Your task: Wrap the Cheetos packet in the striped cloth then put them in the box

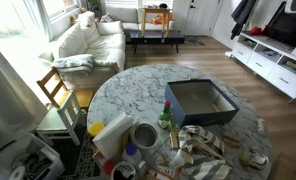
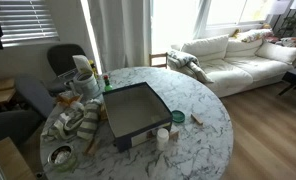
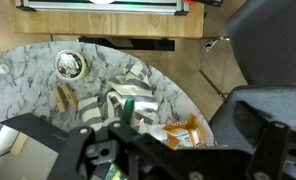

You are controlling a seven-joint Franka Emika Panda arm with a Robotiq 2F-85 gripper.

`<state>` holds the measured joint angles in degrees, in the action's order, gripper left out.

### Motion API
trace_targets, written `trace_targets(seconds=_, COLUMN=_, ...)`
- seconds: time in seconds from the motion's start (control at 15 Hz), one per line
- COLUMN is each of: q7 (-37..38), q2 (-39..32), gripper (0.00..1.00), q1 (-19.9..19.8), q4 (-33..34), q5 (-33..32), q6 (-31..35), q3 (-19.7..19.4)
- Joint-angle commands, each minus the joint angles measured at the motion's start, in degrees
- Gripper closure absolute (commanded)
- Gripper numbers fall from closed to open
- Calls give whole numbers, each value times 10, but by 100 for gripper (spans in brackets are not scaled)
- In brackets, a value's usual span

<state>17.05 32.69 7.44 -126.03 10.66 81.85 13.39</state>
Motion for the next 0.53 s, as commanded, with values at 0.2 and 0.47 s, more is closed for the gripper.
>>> trace_targets(seconds=0.2, q7=-1, q2=0, gripper=0, q1=-2, q4=2, q5=0, q6=-2, q3=1)
trace_targets(seconds=0.47, q7=38, q2=-16, gripper=0, q1=-7, q4=-17, q5=5, q6=58, q3=24)
